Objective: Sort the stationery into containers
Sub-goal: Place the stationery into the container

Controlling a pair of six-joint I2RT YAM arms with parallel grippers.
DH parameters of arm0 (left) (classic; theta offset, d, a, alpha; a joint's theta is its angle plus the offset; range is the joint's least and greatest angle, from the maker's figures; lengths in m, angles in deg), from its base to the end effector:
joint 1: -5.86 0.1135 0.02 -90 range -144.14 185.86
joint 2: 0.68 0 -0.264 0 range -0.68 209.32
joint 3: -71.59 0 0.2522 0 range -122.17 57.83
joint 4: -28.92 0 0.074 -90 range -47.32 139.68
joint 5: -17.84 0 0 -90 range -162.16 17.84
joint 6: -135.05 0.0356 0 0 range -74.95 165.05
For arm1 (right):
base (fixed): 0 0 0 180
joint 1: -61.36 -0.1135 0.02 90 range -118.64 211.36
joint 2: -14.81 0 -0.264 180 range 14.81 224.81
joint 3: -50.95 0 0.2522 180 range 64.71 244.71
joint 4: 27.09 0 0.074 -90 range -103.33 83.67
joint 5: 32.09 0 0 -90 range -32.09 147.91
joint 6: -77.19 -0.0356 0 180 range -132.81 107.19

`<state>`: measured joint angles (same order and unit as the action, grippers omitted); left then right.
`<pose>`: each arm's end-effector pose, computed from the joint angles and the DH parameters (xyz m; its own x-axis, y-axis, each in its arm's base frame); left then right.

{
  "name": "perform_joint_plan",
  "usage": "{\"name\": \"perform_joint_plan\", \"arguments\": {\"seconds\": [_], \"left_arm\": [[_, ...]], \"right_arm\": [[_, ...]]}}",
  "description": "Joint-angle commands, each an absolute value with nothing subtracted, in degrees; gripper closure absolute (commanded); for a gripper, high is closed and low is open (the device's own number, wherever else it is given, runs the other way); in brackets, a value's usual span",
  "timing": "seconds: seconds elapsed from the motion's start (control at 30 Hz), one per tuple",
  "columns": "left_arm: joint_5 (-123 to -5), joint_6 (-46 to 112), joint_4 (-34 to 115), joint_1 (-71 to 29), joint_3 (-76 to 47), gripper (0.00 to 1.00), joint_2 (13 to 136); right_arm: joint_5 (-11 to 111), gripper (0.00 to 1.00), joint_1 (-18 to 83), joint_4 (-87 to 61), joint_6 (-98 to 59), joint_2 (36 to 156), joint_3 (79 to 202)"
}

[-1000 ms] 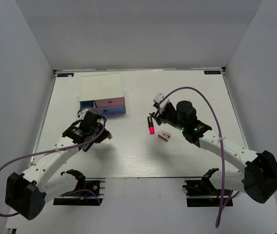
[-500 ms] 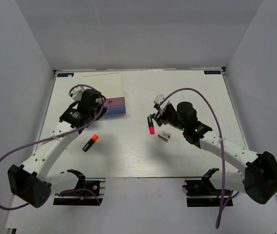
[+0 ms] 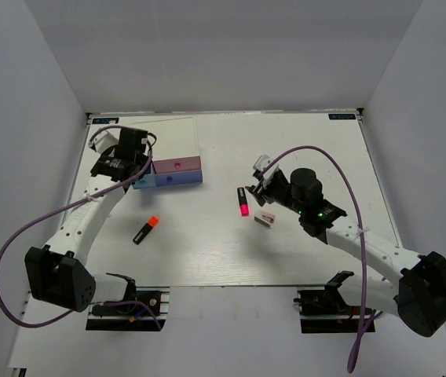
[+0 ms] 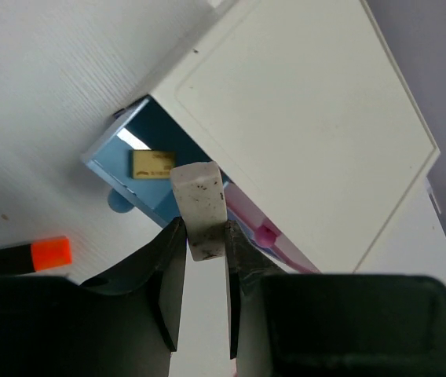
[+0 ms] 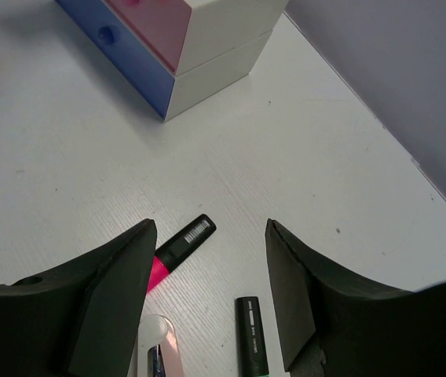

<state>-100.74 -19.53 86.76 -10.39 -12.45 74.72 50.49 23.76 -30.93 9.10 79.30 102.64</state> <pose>0.2655 -0.0596 0.3272 -0.2629 -0.7495 -0.6076 -0.6797 0.5908 -0.4347 0.2034 0.1624 0.2789 0.1490 -0.3523 -0.9240 -0.7011 0.6212 -0.3499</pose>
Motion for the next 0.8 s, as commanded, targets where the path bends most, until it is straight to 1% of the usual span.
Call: {"name": "perform_joint_plan", "arguments": {"seconds": [0.0,0.13,0.27,0.37,0.4,0.57,0.7,0.73,0.77], "left_arm": [[-101.9,-21.0,86.1,-8.5,-10.4,0.98,72.3],[-100.7,-21.0,85.3,-7.2,-9.8,0.98,72.8],[-100.2,-21.0,84.8,-6.2,-8.6,0.95,74.1],[-100.2,-21.0,82.8,-5.6,-7.9,0.88,74.1],[-100.2,-21.0,82.8,-5.0,-7.9,0.88,74.1],[-99.0,-21.0,81.6,-4.5,-7.9,0.81,75.9],[-97.9,-21.0,80.3,-4.5,-7.4,0.61,75.9],[-97.9,-21.0,80.3,-4.5,-7.4,0.5,75.9],[-97.9,-21.0,80.3,-4.5,-7.4,0.45,75.9]], "right_arm": [[50.5,0.36,24.2,-33.8,9.3,78.3,102.6],[50.3,0.36,24.3,-33.9,9.2,78.6,102.9],[50.3,0.36,24.2,-34.0,8.8,78.7,102.9],[50.2,0.36,24.3,-33.6,8.9,78.5,102.7],[50.2,0.36,24.4,-33.5,8.9,78.6,102.6],[50.1,0.36,24.4,-33.5,8.9,78.6,102.3],[50.1,0.36,24.4,-33.5,9.0,78.8,102.3],[50.1,0.36,24.4,-33.6,9.0,78.9,102.3],[50.2,0.36,24.3,-33.6,9.1,79.1,102.3]]}}
